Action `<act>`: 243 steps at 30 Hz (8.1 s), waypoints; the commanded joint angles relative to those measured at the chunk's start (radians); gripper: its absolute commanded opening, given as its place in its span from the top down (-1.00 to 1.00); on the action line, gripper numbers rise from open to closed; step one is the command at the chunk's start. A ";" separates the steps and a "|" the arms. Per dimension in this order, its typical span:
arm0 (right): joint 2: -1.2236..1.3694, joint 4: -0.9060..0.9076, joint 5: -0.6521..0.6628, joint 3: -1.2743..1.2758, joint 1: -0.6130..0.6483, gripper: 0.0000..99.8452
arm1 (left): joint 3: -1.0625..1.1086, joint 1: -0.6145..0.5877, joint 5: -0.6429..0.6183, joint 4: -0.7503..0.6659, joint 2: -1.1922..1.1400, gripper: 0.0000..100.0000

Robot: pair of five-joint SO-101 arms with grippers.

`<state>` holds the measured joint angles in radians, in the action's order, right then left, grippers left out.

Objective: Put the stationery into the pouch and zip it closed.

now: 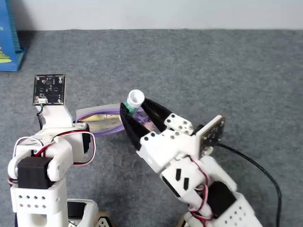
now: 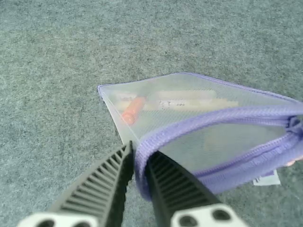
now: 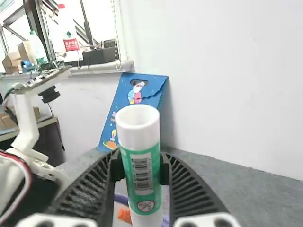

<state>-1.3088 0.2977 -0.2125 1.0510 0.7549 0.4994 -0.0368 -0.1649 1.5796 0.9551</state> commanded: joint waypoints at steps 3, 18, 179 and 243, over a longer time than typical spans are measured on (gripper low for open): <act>-0.004 -0.179 -0.008 0.106 0.053 0.98 | -0.021 -0.002 -0.005 -0.005 0.014 0.98; 0.156 -0.447 -0.006 0.221 0.065 0.98 | -0.021 -0.005 -0.005 -0.002 0.014 0.98; -0.504 1.119 0.112 -0.213 -0.041 0.98 | -0.392 0.512 0.207 -0.184 -0.183 0.54; -0.506 0.602 -0.170 -0.379 -0.079 0.98 | 0.401 0.793 0.153 -0.293 0.864 0.43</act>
<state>-1.8136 0.9314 -0.3659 0.6813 0.6751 0.9689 0.7534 0.0100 1.2912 1.8082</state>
